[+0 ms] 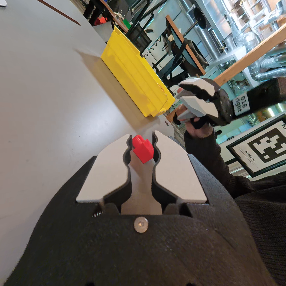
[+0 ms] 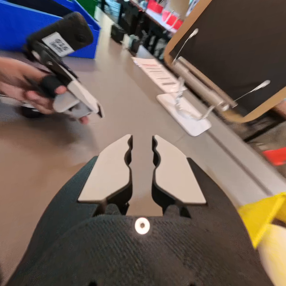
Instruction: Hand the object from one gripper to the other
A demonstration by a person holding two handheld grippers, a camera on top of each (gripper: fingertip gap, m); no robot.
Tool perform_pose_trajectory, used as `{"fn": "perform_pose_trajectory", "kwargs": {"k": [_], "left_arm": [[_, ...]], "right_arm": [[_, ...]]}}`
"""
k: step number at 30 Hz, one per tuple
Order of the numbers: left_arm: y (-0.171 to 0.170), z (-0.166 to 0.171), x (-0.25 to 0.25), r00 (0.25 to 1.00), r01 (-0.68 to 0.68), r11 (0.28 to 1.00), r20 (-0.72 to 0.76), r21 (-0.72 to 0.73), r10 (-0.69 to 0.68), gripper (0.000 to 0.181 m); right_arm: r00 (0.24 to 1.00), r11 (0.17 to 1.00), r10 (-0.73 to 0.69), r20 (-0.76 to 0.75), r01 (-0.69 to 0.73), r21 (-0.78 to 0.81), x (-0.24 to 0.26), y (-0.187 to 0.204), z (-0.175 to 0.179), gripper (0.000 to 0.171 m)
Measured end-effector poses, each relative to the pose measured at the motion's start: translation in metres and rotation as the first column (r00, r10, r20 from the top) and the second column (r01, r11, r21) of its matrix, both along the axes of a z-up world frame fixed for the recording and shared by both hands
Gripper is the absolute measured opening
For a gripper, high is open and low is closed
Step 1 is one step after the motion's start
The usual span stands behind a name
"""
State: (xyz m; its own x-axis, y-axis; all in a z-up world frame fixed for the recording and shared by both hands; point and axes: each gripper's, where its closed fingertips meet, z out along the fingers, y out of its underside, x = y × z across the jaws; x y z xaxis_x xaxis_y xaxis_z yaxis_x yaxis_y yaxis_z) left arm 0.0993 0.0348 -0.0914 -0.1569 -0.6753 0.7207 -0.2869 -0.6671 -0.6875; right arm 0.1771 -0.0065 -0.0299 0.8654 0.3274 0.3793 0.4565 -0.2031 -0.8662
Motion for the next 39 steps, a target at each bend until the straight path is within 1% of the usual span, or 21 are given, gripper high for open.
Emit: {"fn": "perform_pose_trajectory", "kwargs": {"k": [1, 3, 5, 6, 7, 9, 10, 11, 13, 14, 16, 18, 19, 20, 22, 25, 27, 28, 32, 36, 39], "left_arm": [[0.000, -0.001, 0.000, 1.000, -0.002, 1.000, -0.002, 0.001, 0.002, 0.026], [0.001, -0.001, 0.001, 1.000, -0.008, 1.000, -0.002, -0.001, 0.008, 0.026], [0.002, -0.001, 0.001, 1.000, -0.014, 1.000, 0.002, -0.007, 0.014, 0.027], [0.003, -0.001, 0.001, 1.000, -0.018, 1.000, 0.004, -0.009, 0.018, 0.027], [0.004, -0.001, 0.001, 1.000, -0.022, 1.000, 0.005, -0.011, 0.022, 0.027], [0.005, -0.001, 0.000, 1.000, -0.025, 1.000, 0.005, -0.013, 0.025, 0.027], [0.005, -0.001, 0.000, 1.000, -0.025, 1.000, 0.003, -0.012, 0.025, 0.027], [0.005, -0.001, 0.000, 1.000, -0.025, 1.000, 0.001, -0.010, 0.025, 0.027], [0.006, -0.002, 0.000, 1.000, -0.027, 1.000, -0.004, -0.006, 0.027, 0.026], [0.006, -0.003, 0.000, 1.000, -0.027, 1.000, -0.005, -0.007, 0.027, 0.026], [0.005, -0.003, 0.001, 1.000, -0.023, 1.000, -0.006, -0.011, 0.023, 0.026], [0.003, -0.003, 0.001, 1.000, -0.017, 1.000, -0.009, -0.010, 0.017, 0.026], [0.003, -0.004, 0.001, 1.000, -0.016, 1.000, -0.010, -0.006, 0.016, 0.026], [0.003, -0.004, 0.001, 1.000, -0.016, 1.000, -0.012, -0.002, 0.016, 0.026], [0.003, -0.004, 0.001, 1.000, -0.020, 1.000, -0.015, 0.005, 0.020, 0.025], [0.005, -0.004, 0.001, 1.000, -0.025, 1.000, -0.013, 0.002, 0.025, 0.025], [0.004, -0.003, 0.001, 1.000, -0.024, 1.000, -0.009, 0.000, 0.024, 0.025], [0.004, -0.003, 0.001, 1.000, -0.023, 1.000, -0.009, 0.001, 0.023, 0.025], [-0.002, 0.000, 0.002, 1.000, 0.003, 1.000, 0.007, 0.012, -0.003, 0.026], [-0.020, 0.003, 0.006, 0.997, 0.067, 0.997, 0.033, 0.047, -0.069, 0.035], [-0.038, 0.006, 0.010, 0.991, 0.111, 0.989, 0.058, 0.097, -0.116, 0.054]], "right_arm": [[0.996, 0.997, 0.032, -0.082, -0.038, -0.066, 0.000, -0.007, -0.006, 0.029], [0.974, 0.972, 0.032, -0.222, -0.082, -0.220, -0.001, -0.018, -0.029, 0.039], [0.952, 0.920, 0.010, -0.307, -0.129, -0.370, -0.010, -0.024, -0.057, 0.055], [0.951, 0.884, -0.024, -0.308, -0.124, -0.451, -0.013, -0.026, -0.072, 0.062], [0.956, 0.837, -0.063, -0.288, -0.107, -0.537, -0.014, -0.028, -0.087, 0.059], [0.963, 0.736, -0.151, -0.223, -0.041, -0.676, -0.015, -0.034, -0.112, 0.067], [0.958, 0.690, -0.191, -0.213, -0.024, -0.723, -0.018, -0.037, -0.119, 0.075], [0.946, 0.661, -0.221, -0.236, -0.033, -0.750, -0.024, -0.038, -0.120, 0.076], [0.931, 0.634, -0.283, -0.230, 0.001, -0.774, -0.028, -0.037, -0.122, 0.079], [0.923, 0.624, -0.316, -0.220, 0.027, -0.781, -0.028, -0.035, -0.123, 0.077], [0.915, 0.618, -0.352, -0.198, 0.069, -0.783, -0.029, -0.030, -0.127, 0.062], [0.925, 0.605, -0.344, -0.160, 0.088, -0.792, -0.032, -0.030, -0.134, 0.043], [0.935, 0.598, -0.328, -0.134, 0.096, -0.796, -0.034, -0.030, -0.137, 0.025], [0.944, 0.601, -0.312, -0.112, 0.105, -0.792, -0.035, -0.029, -0.139, 0.017], [0.951, 0.618, -0.289, -0.112, 0.096, -0.780, -0.040, -0.026, -0.138, 0.017], [0.944, 0.689, -0.274, -0.186, 0.058, -0.723, -0.042, -0.017, -0.122, 0.017], [0.933, 0.751, -0.275, -0.234, 0.056, -0.658, -0.035, -0.011, -0.106, 0.017], [0.925, 0.777, -0.270, -0.267, 0.045, -0.628, -0.033, -0.010, -0.097, 0.006], [0.874, 0.918, -0.144, -0.463, -0.057, -0.393, -0.034, -0.002, -0.045, 0.005], [0.831, 0.945, -0.110, -0.545, -0.082, -0.316, -0.033, -0.001, -0.029, 0.005], [0.788, 0.950, -0.069, -0.611, -0.135, -0.282, -0.040, 0.001, -0.025, 0.005]]}}
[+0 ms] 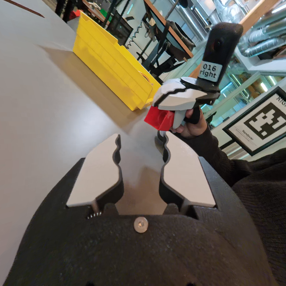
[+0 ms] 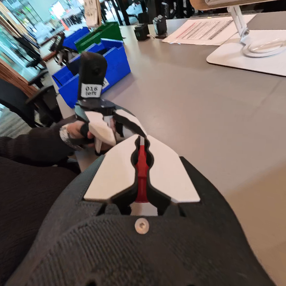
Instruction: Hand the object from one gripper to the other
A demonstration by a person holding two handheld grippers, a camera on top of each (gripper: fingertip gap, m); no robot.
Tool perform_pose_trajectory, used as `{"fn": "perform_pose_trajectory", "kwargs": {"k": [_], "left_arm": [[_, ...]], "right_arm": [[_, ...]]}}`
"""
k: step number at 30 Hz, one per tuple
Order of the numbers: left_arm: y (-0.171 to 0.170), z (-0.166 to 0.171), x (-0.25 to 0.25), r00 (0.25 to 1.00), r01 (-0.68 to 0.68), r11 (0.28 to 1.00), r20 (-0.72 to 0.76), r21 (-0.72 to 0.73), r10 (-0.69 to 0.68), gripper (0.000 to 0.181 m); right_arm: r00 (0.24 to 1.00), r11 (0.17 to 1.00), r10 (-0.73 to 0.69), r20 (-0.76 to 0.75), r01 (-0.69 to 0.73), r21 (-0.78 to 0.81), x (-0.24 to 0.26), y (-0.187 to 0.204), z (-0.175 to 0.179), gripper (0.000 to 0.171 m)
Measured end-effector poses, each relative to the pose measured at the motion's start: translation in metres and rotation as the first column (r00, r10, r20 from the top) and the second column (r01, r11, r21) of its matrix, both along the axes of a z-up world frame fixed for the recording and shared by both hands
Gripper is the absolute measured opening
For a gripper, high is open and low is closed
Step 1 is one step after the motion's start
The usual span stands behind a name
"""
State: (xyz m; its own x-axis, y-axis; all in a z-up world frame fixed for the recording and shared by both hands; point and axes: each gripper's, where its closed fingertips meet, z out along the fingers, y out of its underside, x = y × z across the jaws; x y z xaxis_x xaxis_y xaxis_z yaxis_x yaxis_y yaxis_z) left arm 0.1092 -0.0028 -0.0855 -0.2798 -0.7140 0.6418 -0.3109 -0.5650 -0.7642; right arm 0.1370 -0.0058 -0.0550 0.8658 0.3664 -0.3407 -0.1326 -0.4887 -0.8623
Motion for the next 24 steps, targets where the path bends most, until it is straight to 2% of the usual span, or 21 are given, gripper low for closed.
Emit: {"fn": "perform_pose_trajectory", "kwargs": {"k": [5, 8, 12, 15, 19, 22, 24], "left_arm": [[-0.043, 0.007, 0.006, 0.992, 0.106, 0.994, 0.069, 0.041, -0.109, 0.074], [-0.057, 0.020, 0.009, 0.981, 0.103, 0.995, 0.168, 0.002, -0.102, 0.065], [-0.054, 0.037, 0.007, 0.963, 0.077, 0.989, 0.266, -0.123, -0.042, 0.051], [-0.045, 0.038, 0.006, 0.960, 0.035, 0.991, 0.279, -0.128, 0.002, 0.034], [-0.042, 0.040, 0.004, 0.954, 0.011, 0.995, 0.298, -0.099, 0.019, 0.033], [-0.038, 0.045, 0.002, 0.949, 0.005, 0.995, 0.313, -0.099, 0.026, 0.033], [-0.034, 0.046, 0.001, 0.950, 0.001, 0.996, 0.311, -0.085, 0.026, 0.033]], "right_arm": [[0.959, 0.993, 0.099, -0.266, -0.078, 0.090, -0.022, 0.001, 0.022, 0.005], [0.916, 0.987, 0.142, -0.377, -0.101, 0.125, -0.027, 0.000, 0.030, 0.005], [0.900, 0.982, 0.155, -0.408, -0.096, 0.161, -0.026, 0.000, 0.034, 0.003], [0.888, 0.978, 0.168, -0.428, -0.096, 0.185, -0.028, 0.000, 0.037, 0.005], [0.886, 0.971, 0.172, -0.430, -0.079, 0.225, -0.026, 0.001, 0.040, 0.006], [0.891, 0.968, 0.165, -0.424, -0.063, 0.244, -0.021, 0.001, 0.041, 0.022], [0.894, 0.966, 0.157, -0.420, -0.049, 0.255, -0.017, 0.001, 0.042, 0.024]]}}
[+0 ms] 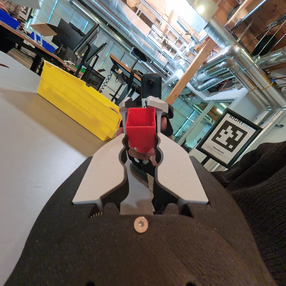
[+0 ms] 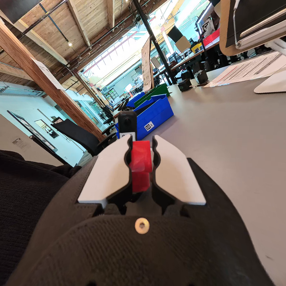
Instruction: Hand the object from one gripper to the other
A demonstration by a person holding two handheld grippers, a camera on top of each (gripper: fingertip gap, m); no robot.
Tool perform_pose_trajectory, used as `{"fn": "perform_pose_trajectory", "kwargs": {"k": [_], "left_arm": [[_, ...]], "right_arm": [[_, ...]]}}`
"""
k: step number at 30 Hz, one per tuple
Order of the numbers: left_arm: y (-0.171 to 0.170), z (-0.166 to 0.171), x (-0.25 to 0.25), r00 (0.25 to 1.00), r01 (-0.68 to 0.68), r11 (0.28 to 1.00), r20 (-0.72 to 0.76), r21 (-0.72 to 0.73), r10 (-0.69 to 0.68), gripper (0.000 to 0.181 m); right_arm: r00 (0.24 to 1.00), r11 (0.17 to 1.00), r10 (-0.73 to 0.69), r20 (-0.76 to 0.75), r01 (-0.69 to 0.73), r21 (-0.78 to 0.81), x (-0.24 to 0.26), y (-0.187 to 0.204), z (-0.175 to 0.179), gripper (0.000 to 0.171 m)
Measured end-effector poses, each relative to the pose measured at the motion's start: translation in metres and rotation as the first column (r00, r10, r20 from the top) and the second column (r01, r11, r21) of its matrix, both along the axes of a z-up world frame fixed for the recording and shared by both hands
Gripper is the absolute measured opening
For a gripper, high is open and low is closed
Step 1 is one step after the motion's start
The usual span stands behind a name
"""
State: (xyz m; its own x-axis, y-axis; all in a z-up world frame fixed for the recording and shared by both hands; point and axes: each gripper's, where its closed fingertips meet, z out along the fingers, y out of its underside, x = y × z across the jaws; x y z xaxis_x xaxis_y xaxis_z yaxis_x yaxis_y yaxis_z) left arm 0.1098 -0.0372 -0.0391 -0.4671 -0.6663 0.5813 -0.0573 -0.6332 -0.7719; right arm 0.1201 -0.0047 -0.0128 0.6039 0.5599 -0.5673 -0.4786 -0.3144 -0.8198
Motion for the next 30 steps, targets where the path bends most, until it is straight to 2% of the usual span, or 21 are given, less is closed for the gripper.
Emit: {"fn": "perform_pose_trajectory", "kwargs": {"k": [5, 9, 12, 15, 20, 23, 30], "left_arm": [[0.018, 0.003, -0.006, 0.999, -0.031, 0.998, -0.027, 0.052, 0.032, 0.033], [0.038, -0.002, -0.012, 0.994, -0.052, 0.994, -0.088, 0.100, 0.061, 0.034], [0.047, -0.011, -0.015, 0.985, -0.054, 0.980, -0.150, 0.192, 0.083, 0.034], [0.045, -0.016, -0.018, 0.982, -0.011, 0.971, -0.178, 0.240, 0.056, 0.034], [0.030, -0.016, -0.021, 0.984, 0.073, 0.959, -0.176, 0.272, -0.025, 0.034], [0.022, -0.017, -0.023, 0.983, 0.110, 0.947, -0.175, 0.301, -0.058, 0.034], [0.020, -0.010, -0.025, 0.990, 0.103, 0.946, -0.128, 0.307, -0.066, 0.034]], "right_arm": [[1.000, 1.000, -0.017, -0.007, 0.017, 0.016, 0.010, -0.002, 0.003, 0.032], [0.994, 1.000, 0.022, 0.106, -0.019, -0.022, 0.005, -0.003, -0.012, 0.035], [0.981, 0.996, 0.073, 0.178, -0.064, -0.057, -0.005, -0.004, -0.025, 0.037], [0.961, 0.992, 0.119, 0.248, -0.106, -0.066, -0.013, -0.005, -0.036, 0.039], [0.871, 0.984, 0.175, 0.460, -0.168, -0.055, -0.029, -0.009, -0.060, 0.038], [0.861, 0.979, 0.200, 0.468, -0.197, -0.055, -0.037, -0.011, -0.061, 0.038], [0.899, 0.969, 0.248, 0.361, -0.233, -0.085, -0.043, -0.012, -0.058, 0.036]]}}
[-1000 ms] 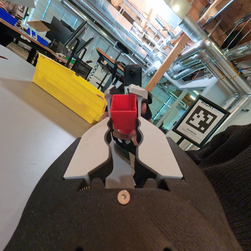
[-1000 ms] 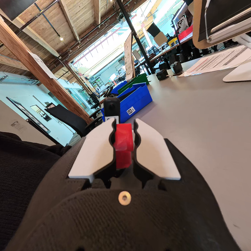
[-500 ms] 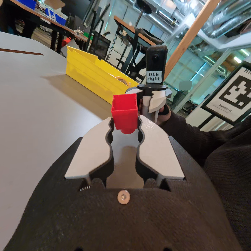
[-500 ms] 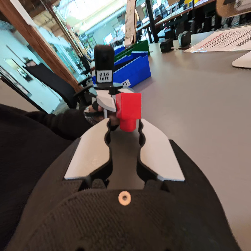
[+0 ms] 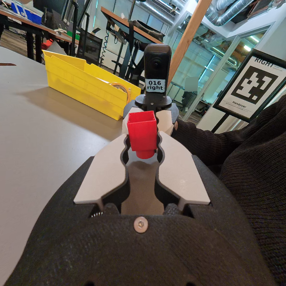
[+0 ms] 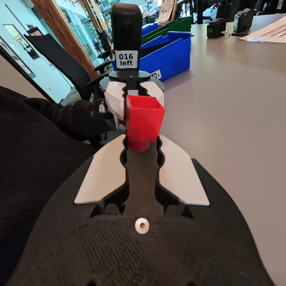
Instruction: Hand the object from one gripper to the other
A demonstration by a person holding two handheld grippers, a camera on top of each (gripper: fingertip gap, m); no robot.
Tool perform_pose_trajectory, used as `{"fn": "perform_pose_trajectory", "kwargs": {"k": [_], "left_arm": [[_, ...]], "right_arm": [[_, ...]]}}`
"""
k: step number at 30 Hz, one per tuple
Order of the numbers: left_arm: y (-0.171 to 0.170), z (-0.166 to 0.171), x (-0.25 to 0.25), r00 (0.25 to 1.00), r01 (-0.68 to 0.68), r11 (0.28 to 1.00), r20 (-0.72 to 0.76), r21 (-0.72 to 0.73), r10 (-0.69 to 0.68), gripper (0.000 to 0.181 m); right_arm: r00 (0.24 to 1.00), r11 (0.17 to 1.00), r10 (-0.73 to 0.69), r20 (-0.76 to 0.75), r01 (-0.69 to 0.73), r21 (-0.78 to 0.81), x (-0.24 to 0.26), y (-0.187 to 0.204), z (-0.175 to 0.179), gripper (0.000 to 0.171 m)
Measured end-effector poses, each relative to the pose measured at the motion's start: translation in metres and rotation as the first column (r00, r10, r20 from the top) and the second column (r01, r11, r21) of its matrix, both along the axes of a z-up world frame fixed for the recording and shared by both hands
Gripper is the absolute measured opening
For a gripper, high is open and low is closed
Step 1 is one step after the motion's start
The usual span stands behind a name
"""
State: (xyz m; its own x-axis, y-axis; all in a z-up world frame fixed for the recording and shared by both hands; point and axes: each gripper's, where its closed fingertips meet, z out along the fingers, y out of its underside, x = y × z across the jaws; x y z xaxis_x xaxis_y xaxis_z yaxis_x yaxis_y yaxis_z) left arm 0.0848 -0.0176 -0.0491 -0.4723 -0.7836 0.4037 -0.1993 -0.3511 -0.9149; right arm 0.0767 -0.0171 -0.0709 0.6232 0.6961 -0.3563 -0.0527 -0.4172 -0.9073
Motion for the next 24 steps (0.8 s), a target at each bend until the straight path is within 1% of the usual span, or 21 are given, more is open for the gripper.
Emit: {"fn": "perform_pose_trajectory", "kwargs": {"k": [4, 5, 7, 10, 12, 15, 17, 20, 24], "left_arm": [[0.003, 0.005, 0.001, 0.999, -0.028, 1.000, 0.038, -0.015, 0.028, 0.034], [0.005, 0.007, 0.001, 0.997, -0.049, 0.999, 0.056, -0.013, 0.050, 0.037], [0.007, 0.009, 0.002, 0.994, -0.082, 0.997, 0.073, -0.007, 0.083, 0.051], [0.009, 0.008, 0.004, 0.993, -0.095, 0.995, 0.066, -0.015, 0.096, 0.055], [0.009, 0.006, 0.005, 0.994, -0.097, 0.995, 0.053, -0.020, 0.098, 0.054], [0.009, 0.004, 0.007, 0.994, -0.103, 0.995, 0.047, -0.015, 0.104, 0.052], [0.006, 0.004, 0.007, 0.994, -0.093, 0.995, 0.046, -0.021, 0.094, 0.047], [0.000, 0.008, 0.007, 0.997, -0.049, 0.994, 0.056, -0.092, 0.055, 0.041], [-0.005, 0.016, 0.007, 0.996, -0.006, 0.979, 0.090, -0.204, 0.025, 0.040]], "right_arm": [[0.999, 1.000, -0.030, -0.023, 0.030, 0.001, 0.002, 0.003, 0.005, 0.036], [0.999, 0.999, -0.039, -0.029, 0.040, 0.013, 0.003, 0.003, 0.008, 0.036], [0.997, 0.997, -0.061, -0.045, 0.062, 0.035, 0.008, 0.004, 0.014, 0.036], [0.993, 0.992, -0.102, -0.062, 0.106, 0.062, 0.017, 0.006, 0.021, 0.035], [0.989, 0.988, -0.122, -0.088, 0.129, 0.079, 0.022, 0.007, 0.027, 0.035], [0.976, 0.985, -0.122, -0.179, 0.142, 0.102, 0.026, 0.006, 0.039, 0.035], [0.965, 0.983, -0.111, -0.239, 0.141, 0.114, 0.028, 0.004, 0.046, 0.035], [0.955, 0.981, -0.098, -0.280, 0.140, 0.135, 0.029, 0.003, 0.052, 0.035], [0.959, 0.978, -0.087, -0.270, 0.134, 0.160, 0.026, 0.002, 0.054, 0.035]]}}
